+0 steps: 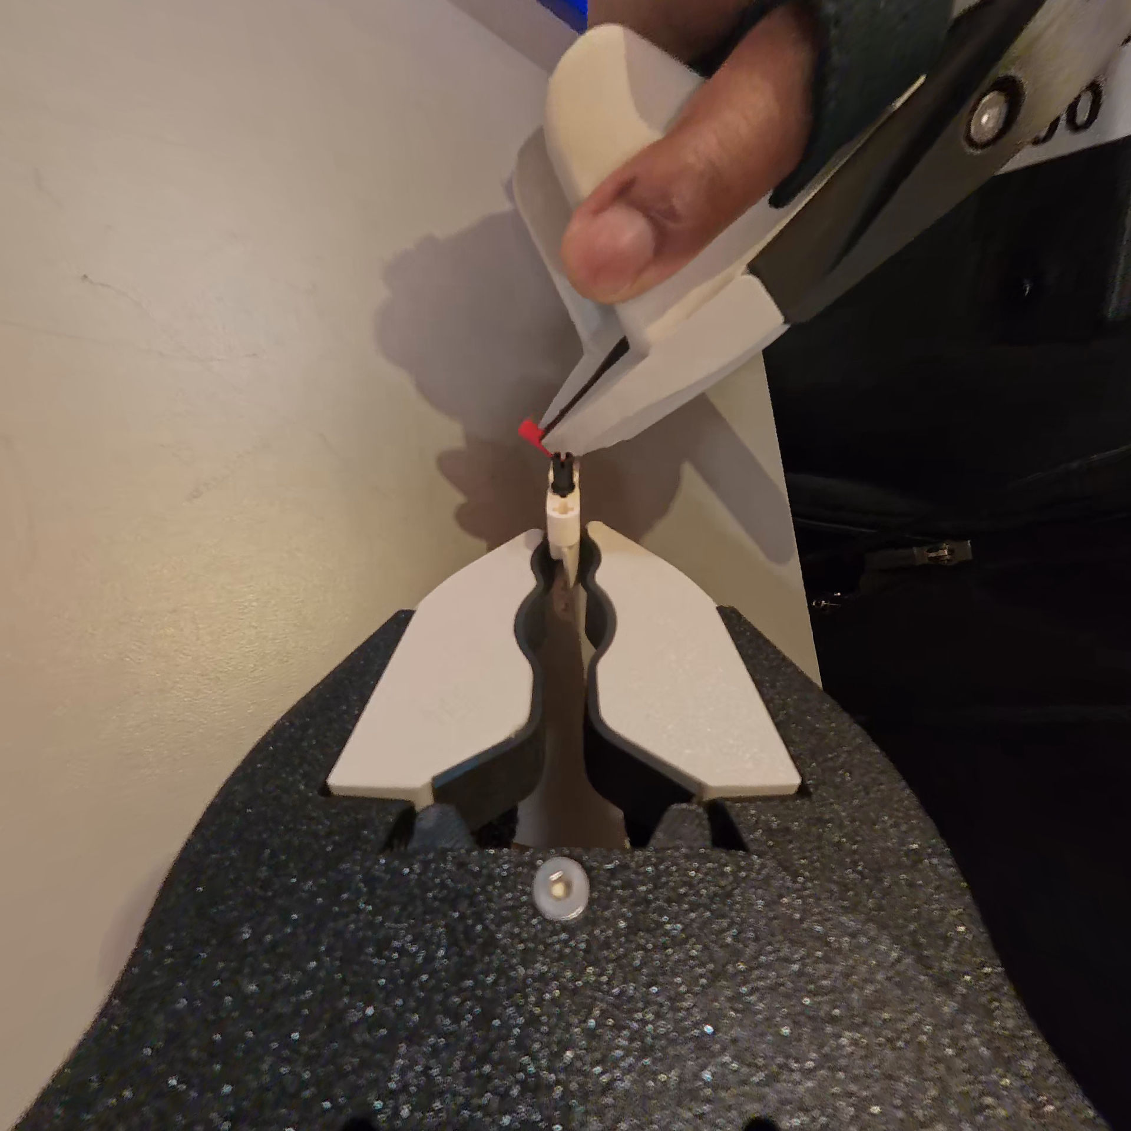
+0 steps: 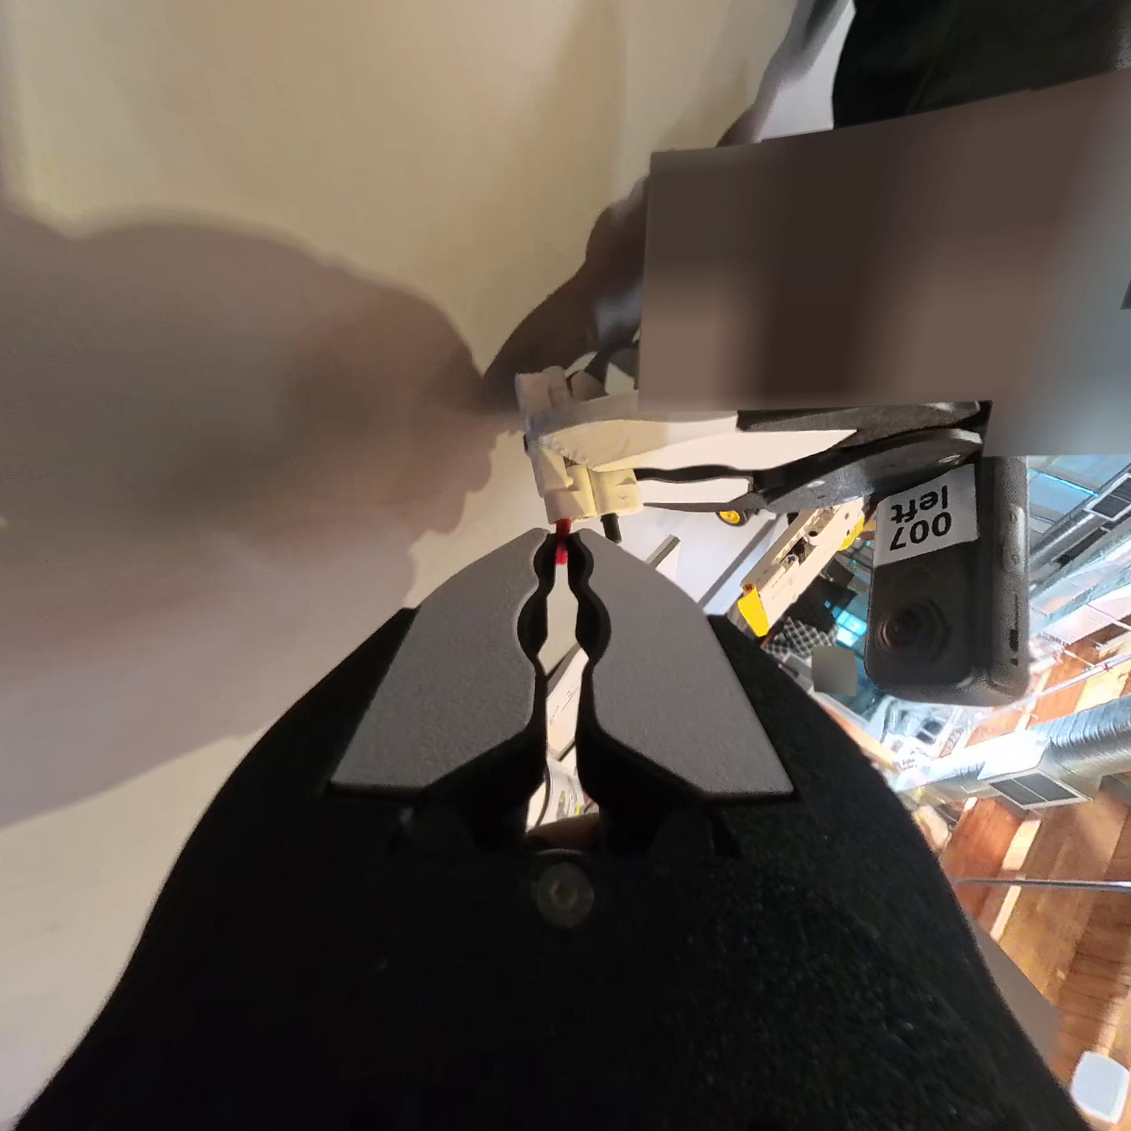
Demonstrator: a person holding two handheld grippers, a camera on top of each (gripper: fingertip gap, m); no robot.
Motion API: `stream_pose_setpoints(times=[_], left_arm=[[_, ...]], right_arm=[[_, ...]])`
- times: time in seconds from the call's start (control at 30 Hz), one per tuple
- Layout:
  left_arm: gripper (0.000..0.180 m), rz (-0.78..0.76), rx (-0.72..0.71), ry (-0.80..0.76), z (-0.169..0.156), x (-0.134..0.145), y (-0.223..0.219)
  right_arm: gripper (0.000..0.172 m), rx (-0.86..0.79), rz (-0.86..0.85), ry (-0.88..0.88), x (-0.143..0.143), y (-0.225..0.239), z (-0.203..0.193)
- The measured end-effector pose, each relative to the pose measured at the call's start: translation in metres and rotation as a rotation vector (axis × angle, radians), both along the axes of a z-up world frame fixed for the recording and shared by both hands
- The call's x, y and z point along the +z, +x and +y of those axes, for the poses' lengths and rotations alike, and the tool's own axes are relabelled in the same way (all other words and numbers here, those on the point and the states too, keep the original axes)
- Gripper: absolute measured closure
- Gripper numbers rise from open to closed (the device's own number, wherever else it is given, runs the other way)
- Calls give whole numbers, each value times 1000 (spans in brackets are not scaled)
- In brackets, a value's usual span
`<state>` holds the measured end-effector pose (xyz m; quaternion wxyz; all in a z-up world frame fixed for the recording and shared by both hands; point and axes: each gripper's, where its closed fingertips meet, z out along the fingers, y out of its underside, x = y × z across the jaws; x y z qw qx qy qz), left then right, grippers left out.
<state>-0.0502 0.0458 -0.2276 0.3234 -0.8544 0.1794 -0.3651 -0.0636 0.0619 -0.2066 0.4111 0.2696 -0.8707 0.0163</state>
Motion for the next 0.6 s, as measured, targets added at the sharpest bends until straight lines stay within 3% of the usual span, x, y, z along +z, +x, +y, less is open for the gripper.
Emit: stream_pose_setpoints(times=[0.03, 0.2, 0.4, 0.6], left_arm=[[173, 1, 3, -4, 0, 0, 0], [173, 19, 21, -15, 2, -3, -1], [173, 31, 52, -2, 6, -3, -5], [173, 83, 74, 9, 9, -6, -7]], right_arm=[[169, -13, 11, -2, 0, -1, 0], [169, -96, 66, -104, -3, -2, 3], [168, -215, 20, -448, -3, -5, 6], [168, -271, -31, -621, -6, -6, 9]])
